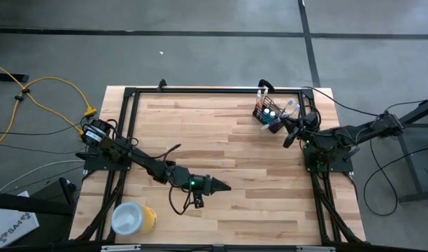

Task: Pick & Place toothbrushing station
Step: Put the purple toothbrush into the right of the black mesh organizer

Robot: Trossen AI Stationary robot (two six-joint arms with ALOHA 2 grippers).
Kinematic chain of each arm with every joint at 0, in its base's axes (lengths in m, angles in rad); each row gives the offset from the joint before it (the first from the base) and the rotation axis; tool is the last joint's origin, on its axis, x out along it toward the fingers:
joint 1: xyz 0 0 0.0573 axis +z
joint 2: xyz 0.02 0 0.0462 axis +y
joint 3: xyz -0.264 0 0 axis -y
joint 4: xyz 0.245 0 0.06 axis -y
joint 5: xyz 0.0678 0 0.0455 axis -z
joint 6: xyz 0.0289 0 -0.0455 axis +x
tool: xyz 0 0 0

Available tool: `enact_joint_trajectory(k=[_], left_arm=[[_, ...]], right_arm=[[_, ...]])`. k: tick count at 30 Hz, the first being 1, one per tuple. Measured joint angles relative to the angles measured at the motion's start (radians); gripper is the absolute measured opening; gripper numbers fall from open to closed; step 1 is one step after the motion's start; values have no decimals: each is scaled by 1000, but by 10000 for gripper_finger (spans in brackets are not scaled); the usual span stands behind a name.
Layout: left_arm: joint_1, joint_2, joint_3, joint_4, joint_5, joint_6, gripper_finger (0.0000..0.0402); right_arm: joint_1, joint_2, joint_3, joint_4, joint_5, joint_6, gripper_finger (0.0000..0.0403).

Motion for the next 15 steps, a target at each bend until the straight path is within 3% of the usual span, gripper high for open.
enact_joint_trajectory(k=[8,15], left_arm=[[1,0,0,0,0,-6,70],[1,0,0,0,0,-6,70]], right_arm=[[-19,1,173,-178,27,-22,4],[-135,68,298,-430,-6,20,4]])
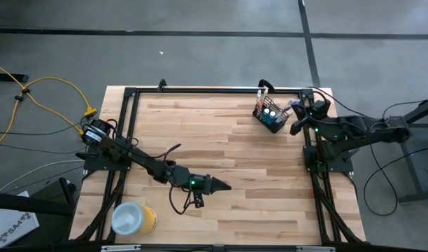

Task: Pick & Place toothbrushing station
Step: Put the purple toothbrush into the right of the black mesh organizer

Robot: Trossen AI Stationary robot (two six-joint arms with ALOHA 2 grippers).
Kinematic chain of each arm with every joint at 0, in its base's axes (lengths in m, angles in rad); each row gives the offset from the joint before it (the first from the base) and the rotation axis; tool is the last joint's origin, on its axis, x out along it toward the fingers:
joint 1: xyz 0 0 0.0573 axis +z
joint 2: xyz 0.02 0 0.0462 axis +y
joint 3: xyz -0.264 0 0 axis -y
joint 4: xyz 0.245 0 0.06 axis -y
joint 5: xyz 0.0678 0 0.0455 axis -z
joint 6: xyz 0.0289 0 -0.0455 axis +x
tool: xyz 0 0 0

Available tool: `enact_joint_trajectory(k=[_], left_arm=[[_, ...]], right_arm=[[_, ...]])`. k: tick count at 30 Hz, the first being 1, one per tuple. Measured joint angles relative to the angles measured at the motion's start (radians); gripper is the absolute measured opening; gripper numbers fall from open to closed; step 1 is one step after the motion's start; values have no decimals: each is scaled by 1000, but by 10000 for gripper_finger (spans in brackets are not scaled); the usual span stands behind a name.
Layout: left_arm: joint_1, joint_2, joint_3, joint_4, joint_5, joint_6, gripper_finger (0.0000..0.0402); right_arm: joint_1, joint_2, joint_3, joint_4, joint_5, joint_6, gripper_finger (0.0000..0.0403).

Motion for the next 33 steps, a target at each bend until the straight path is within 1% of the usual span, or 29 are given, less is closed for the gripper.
enact_joint_trajectory(k=[6,9,17,25,33], left_arm=[[0,0,0,0,0,0,70],[0,0,0,0,0,0,70],[0,0,0,0,0,0,70],[0,0,0,0,-9,0,70],[0,0,0,0,-12,0,70]], right_arm=[[-155,28,4,-122,-76,69,4],[-210,31,4,-120,-83,57,4],[-341,39,4,-122,-169,14,4],[-402,86,-29,-110,-177,9,4],[-433,94,-83,-9,-205,-23,4]])
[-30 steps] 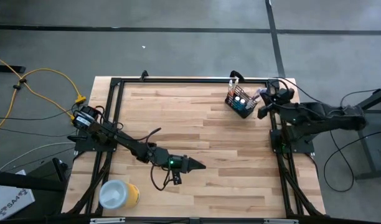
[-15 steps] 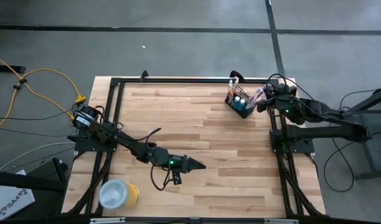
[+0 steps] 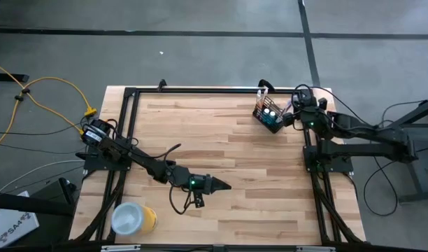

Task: Pick & Place toothbrushing station
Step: Put the purple toothbrush into the right of the black mesh organizer

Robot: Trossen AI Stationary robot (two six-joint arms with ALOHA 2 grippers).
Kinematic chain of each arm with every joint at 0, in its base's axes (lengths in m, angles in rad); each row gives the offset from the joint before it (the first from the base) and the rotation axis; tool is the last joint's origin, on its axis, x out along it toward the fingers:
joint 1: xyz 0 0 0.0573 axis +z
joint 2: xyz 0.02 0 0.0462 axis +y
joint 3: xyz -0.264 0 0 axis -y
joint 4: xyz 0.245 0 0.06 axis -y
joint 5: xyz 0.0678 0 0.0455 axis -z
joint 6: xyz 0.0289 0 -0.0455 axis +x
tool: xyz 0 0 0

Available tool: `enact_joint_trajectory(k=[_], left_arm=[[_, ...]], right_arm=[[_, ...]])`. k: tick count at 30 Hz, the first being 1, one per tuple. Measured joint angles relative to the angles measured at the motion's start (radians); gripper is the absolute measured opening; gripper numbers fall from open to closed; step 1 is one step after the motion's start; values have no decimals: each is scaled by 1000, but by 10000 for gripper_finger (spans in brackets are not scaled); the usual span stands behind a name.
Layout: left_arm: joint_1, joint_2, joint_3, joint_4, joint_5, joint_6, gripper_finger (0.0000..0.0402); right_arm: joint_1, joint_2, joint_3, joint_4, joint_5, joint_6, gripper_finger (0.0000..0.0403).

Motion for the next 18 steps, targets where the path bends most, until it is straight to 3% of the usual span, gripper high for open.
enact_joint_trajectory(k=[10,18], left_arm=[[0,0,0,0,-4,0,70],[0,0,0,0,-3,0,70]], right_arm=[[-57,2,-113,90,-40,15,4],[-124,8,-196,191,-140,8,4]])
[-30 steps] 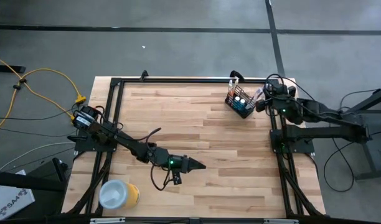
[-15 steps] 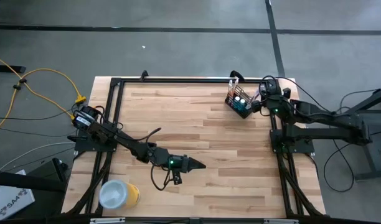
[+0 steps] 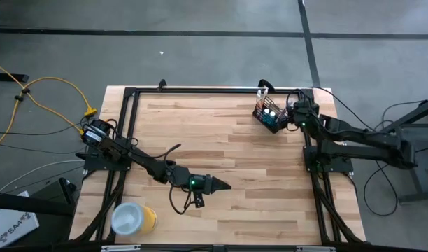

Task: Pick & Place toothbrushing station
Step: Put the purple toothbrush into the right of the black mesh organizer

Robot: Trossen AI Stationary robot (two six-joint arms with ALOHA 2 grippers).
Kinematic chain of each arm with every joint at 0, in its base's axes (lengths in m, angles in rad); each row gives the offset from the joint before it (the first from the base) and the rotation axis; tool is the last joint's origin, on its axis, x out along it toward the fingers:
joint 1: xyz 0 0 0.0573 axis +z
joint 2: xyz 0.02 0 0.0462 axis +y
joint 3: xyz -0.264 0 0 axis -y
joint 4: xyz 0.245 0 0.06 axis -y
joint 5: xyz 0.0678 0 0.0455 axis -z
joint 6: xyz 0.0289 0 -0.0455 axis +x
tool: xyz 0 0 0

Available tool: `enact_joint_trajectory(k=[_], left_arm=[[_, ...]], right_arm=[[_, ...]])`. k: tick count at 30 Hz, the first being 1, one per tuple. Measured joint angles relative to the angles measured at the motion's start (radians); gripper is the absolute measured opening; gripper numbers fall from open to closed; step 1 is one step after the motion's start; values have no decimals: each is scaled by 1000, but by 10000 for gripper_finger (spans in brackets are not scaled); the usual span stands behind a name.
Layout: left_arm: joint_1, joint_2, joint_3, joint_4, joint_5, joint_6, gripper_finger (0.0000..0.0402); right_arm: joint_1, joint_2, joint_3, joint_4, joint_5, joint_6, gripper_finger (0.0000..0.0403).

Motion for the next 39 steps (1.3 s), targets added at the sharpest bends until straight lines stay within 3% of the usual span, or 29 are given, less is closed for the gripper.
enact_joint_trajectory(k=[14,31,39], left_arm=[[0,0,0,0,0,0,70],[0,0,0,0,0,0,70],[0,0,0,0,-1,0,70]], right_arm=[[-43,2,-19,13,-47,0,49],[-27,2,-18,36,-72,-8,53],[-27,1,-17,-63,-94,34,53]])
